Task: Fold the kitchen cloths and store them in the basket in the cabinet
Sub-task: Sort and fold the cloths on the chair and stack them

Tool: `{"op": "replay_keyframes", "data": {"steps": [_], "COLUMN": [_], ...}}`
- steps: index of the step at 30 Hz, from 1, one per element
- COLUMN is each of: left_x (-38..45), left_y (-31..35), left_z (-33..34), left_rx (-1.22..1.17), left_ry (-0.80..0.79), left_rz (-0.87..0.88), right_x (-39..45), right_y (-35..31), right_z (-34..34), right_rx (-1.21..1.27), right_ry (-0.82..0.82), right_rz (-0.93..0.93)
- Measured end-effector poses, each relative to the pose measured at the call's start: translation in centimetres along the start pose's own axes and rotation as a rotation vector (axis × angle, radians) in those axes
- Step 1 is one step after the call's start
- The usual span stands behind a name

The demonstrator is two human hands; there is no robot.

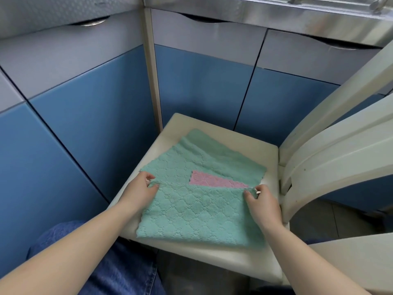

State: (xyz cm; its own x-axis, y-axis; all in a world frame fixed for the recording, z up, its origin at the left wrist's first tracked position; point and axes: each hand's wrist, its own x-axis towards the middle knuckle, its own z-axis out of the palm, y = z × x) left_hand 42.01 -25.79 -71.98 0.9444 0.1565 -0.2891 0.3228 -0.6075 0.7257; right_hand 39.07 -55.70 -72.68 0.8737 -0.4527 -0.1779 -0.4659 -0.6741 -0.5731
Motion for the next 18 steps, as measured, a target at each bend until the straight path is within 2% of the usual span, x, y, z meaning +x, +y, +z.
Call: {"op": "replay_keyframes", "data": {"steps": [3, 6, 10, 14, 16, 18], "left_x": [-0.6, -2.6, -5.6, -6.6, -6.3, -6.0], "left_y": [0.5, 1.1, 2.7, 2.5, 1.9, 1.5], "left_z": [-0.4, 0.9, 5.9, 8.9, 8.8, 8.3], "left_rx": [0.177, 0.436, 0.446, 0.695, 0.841, 0.844], "left_ry": [0.050, 0.180, 0.102, -0.070, -0.061, -0.028], "left_rz": [0.078, 0.332, 0.601, 0.569, 0.581, 0.553], "right_x": [-0.6, -2.8, -6.1, -6.6, -6.5, -6.2], "right_y": [-0.7, -1.8, -3.7, -3.6, -2.5, -1.4], "right_z": [-0.4, 0.5, 3.5, 5.2, 5.2, 5.1], "right_rx": [-0.033, -0.123, -0.288, -0.458, -0.540, -0.573], "right_ry": [0.115, 0.121, 0.063, -0.096, -0.113, -0.139], "right_rz": [-0.126, -0.353, -0.615, -0.586, -0.553, -0.580]}}
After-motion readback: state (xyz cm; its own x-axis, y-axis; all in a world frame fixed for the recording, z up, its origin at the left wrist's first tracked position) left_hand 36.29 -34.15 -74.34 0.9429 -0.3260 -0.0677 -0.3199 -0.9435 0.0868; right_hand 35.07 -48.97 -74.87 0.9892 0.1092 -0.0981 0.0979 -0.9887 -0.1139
